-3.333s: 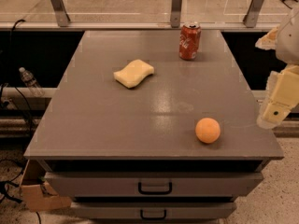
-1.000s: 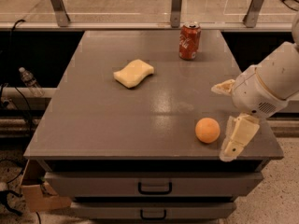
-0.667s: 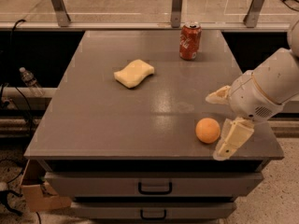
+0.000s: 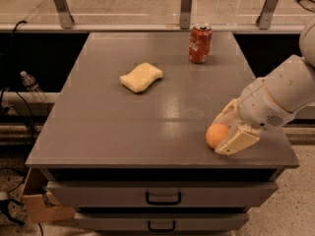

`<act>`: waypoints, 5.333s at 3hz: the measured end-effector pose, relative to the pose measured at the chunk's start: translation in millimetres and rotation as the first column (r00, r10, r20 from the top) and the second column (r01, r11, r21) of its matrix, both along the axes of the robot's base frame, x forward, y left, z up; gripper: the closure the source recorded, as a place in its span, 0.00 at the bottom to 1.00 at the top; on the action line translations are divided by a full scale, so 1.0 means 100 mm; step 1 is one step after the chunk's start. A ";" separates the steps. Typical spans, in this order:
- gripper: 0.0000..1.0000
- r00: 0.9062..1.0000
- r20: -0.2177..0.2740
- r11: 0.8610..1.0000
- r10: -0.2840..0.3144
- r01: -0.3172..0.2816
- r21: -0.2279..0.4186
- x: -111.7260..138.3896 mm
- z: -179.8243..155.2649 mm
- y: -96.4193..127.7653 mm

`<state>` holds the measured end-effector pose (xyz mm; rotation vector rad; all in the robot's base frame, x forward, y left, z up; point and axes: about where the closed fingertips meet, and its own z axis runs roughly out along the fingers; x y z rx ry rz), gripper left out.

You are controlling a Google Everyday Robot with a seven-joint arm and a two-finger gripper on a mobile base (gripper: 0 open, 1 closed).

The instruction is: Move orange near coke can

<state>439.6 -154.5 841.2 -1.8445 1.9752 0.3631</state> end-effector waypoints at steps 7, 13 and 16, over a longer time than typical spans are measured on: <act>1.00 0.905 0.130 0.905 -0.406 0.378 0.195 1.46 0.79 -0.98; 1.00 0.862 0.020 0.862 -0.507 0.507 0.012 2.97 0.13 -0.72; 1.00 0.873 0.066 0.873 -0.484 0.487 -0.039 3.14 0.13 -0.60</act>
Offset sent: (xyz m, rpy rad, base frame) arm 0.0381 -0.0386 0.0684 0.1474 -0.1267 -0.0929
